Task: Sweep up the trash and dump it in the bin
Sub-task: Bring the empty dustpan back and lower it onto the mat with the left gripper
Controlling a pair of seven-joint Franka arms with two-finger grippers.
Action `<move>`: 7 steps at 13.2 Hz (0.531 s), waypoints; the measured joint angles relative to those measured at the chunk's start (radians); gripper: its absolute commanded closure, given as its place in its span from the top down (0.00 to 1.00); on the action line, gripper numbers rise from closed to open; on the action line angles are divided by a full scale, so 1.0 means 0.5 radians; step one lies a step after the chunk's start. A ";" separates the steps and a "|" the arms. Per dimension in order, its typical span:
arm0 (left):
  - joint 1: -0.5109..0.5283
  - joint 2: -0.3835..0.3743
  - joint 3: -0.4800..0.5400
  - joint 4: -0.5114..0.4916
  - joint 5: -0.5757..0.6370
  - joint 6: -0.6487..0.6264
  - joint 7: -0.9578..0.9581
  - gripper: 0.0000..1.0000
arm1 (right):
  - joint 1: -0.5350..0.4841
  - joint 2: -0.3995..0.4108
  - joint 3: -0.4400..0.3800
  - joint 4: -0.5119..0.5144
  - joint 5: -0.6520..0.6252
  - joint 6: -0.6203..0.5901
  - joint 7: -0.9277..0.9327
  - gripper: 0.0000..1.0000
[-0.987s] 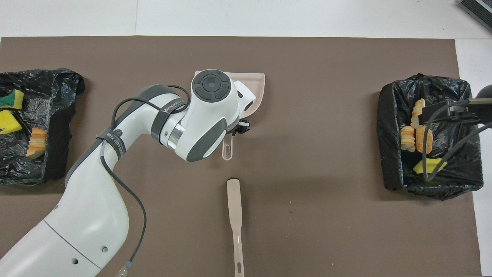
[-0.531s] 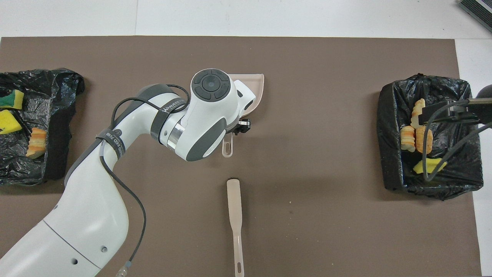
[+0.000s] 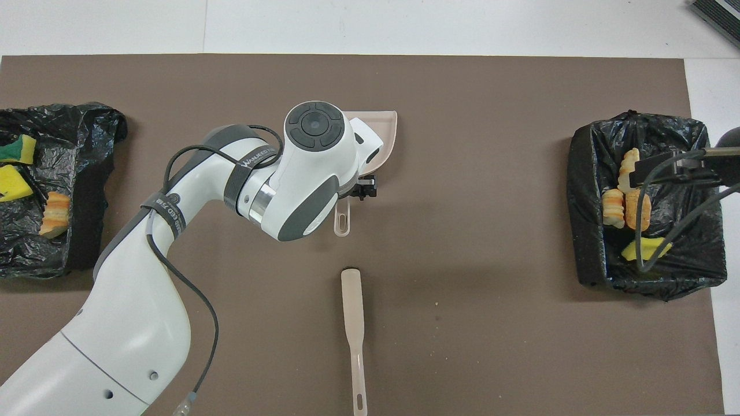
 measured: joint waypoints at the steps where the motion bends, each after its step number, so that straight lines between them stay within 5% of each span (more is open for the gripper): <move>1: 0.018 -0.047 -0.001 0.000 0.001 -0.041 0.013 1.00 | 0.000 0.000 0.000 0.000 0.000 0.000 0.000 1.00; 7: 0.145 -0.360 0.007 0.002 0.009 -0.428 0.429 1.00 | 0.000 0.000 0.000 0.000 0.000 0.000 0.000 1.00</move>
